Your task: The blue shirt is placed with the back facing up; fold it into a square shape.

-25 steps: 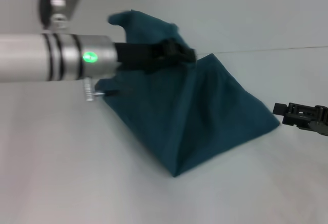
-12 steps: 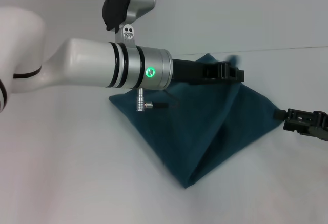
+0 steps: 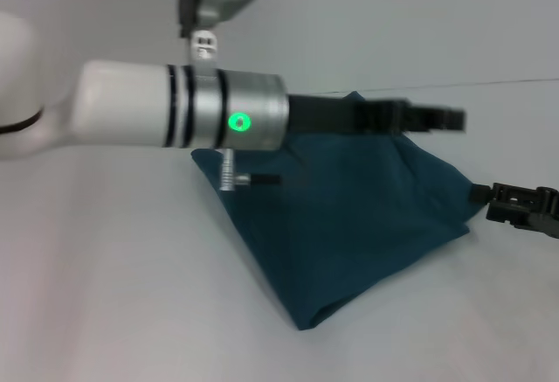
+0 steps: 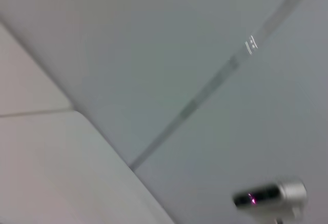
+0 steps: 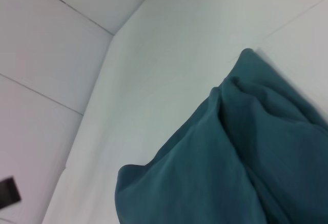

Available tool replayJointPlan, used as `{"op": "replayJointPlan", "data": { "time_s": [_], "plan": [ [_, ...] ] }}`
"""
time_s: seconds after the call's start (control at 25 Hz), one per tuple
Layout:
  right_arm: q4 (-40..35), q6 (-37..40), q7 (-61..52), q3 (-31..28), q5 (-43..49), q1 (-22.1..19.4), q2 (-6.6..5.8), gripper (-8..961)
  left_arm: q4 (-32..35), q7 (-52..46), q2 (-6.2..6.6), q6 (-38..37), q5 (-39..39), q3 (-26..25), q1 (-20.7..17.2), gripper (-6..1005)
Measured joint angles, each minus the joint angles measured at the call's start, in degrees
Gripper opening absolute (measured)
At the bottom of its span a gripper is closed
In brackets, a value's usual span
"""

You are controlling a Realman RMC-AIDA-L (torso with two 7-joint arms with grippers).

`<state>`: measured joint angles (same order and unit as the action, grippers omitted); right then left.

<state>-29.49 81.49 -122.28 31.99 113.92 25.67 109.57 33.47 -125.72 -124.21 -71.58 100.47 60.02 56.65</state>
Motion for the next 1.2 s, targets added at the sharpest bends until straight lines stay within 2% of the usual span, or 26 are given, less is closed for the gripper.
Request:
{"op": "replayJointPlan", "data": {
  "time_s": [0.08, 0.2, 0.28, 0.52, 0.6, 0.68, 0.72, 0.88, 1.08, 1.2],
  "plan": [
    [0.0, 0.0, -0.3, 0.0, 0.0, 0.1, -0.15, 825, 2.0, -3.7, 0.16, 0.2, -1.2, -1.7, -3.5, 499],
    [-0.2, 0.0, -1.6, 0.0, 1.1, 0.6, -0.61, 824, 3.2, -10.8, 0.91, -0.3, -1.6, -4.8, -9.2, 605],
    [-0.6, -0.1, -3.1, 0.0, 2.5, 1.4, -1.13, 823, 3.3, -14.8, 1.92, -1.7, -1.6, -5.7, -13.0, 676],
    [-1.2, -0.1, -7.9, 0.0, 9.1, 7.0, -3.56, 822, 3.1, -17.9, 3.46, -7.2, -1.4, -8.2, -21.0, 920],
    [-2.1, -0.1, -9.7, 0.0, 11.9, 9.1, -4.22, 821, 3.1, -17.9, 3.75, -9.4, -0.5, -9.6, -23.0, 926],
    [-3.6, -0.2, -12.0, 0.0, 15.1, 11.6, -4.71, 821, 3.1, -17.9, 3.75, -9.4, -0.5, -9.6, -23.0, 932],
    [-4.5, -0.2, -13.1, 0.0, 17.0, 12.8, -4.85, 821, 3.2, -17.5, 3.92, -12.2, 2.2, -13.0, -25.2, 935],
    [-7.2, -0.9, -17.1, 0.1, 25.2, 18.0, -5.04, 820, 3.2, -16.9, 3.84, -13.7, 4.2, -16.0, -26.6, 946],
    [-7.1, -3.7, -20.0, 2.9, 33.1, 22.8, -3.97, 818, 3.3, -16.3, 3.67, -14.0, 4.7, -17.1, -27.2, 951],
    [-6.4, -6.5, -20.5, 4.6, 33.8, 23.9, -2.96, 818, 3.2, -16.1, 3.62, -14.0, 4.7, -17.1, -27.0, 951]
  ]
}}
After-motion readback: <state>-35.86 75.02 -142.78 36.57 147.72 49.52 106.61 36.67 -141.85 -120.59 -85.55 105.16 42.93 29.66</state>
